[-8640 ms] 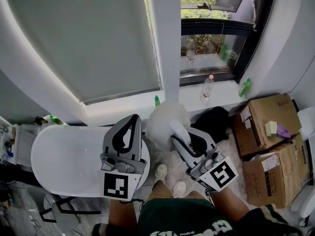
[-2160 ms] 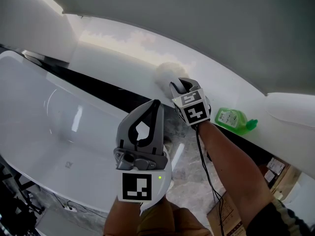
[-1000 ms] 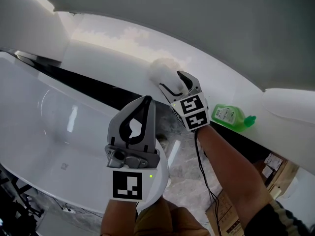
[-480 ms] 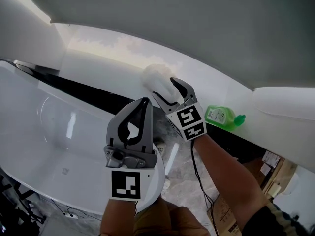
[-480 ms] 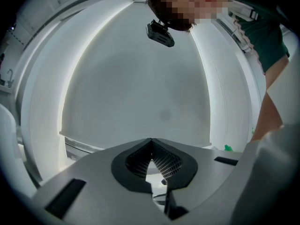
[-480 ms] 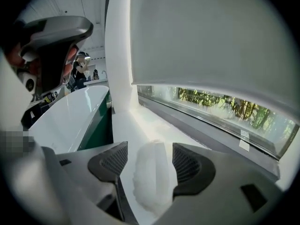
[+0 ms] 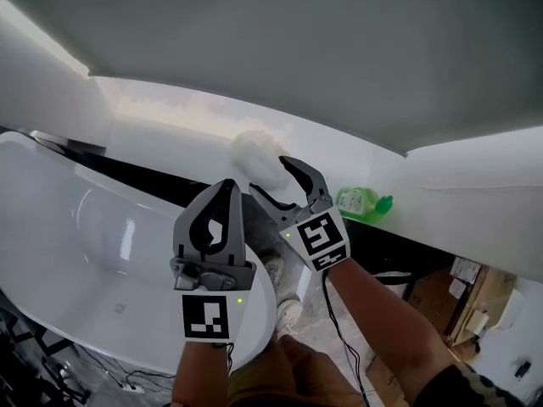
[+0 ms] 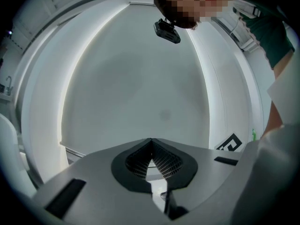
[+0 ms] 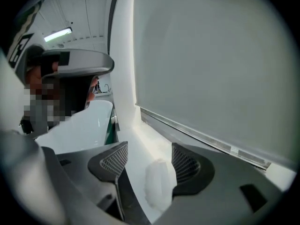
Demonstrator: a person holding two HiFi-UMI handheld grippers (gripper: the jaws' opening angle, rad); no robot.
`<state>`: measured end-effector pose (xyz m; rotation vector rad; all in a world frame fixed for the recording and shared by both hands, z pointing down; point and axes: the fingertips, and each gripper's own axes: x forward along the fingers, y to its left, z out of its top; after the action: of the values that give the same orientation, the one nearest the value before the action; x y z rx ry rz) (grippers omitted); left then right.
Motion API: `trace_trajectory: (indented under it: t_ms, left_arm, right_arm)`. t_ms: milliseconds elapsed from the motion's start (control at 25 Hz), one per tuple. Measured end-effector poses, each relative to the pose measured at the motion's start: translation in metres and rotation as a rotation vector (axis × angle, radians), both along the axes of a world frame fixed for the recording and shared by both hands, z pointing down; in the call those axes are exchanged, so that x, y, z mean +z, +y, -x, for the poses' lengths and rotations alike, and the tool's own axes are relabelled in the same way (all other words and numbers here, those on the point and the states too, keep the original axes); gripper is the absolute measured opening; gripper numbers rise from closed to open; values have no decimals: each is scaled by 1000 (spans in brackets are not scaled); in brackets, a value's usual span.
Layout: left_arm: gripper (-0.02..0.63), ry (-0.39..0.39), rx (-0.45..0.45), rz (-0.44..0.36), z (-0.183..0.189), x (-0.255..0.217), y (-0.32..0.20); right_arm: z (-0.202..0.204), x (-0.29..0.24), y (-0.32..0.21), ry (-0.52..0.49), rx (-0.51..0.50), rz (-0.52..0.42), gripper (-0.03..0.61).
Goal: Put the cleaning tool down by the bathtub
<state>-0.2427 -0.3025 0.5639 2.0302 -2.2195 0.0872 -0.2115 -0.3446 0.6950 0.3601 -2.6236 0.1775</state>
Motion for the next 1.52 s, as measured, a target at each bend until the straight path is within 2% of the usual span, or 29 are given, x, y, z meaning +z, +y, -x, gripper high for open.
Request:
trace_trajectory:
  t_ms: [480,720,920,1040,1160,1400,1520]
  left_arm:
    - [6,-54,51,-25,-31,-69,1]
    - [6,-39,65,-43,-40,-104,8]
    - [6,-38,73,-30,-50,-130,17]
    - [6,-23,75,-37,-56,-151,23]
    - [6,-10,96,-47,-70,-176,31]
    - [6,-28,135,-68,-95,-223,40]
    - [6,-43,183,-61,-118,-238,45]
  right_arm:
    - [-26,-105,14,-138,4,-35,295]
    - [-42,-156,26,-181,-17,-77,295]
    - [-54,-213,37,-252,-25,-105,293]
    - [-66,-250,44,-313,4,-105,293]
    - [-84,-287,54,-369,30,-81,293]
    - [-115,-351,76,-435,27,-116,291]
    - [-129,-386,89,-469,8,-164,285]
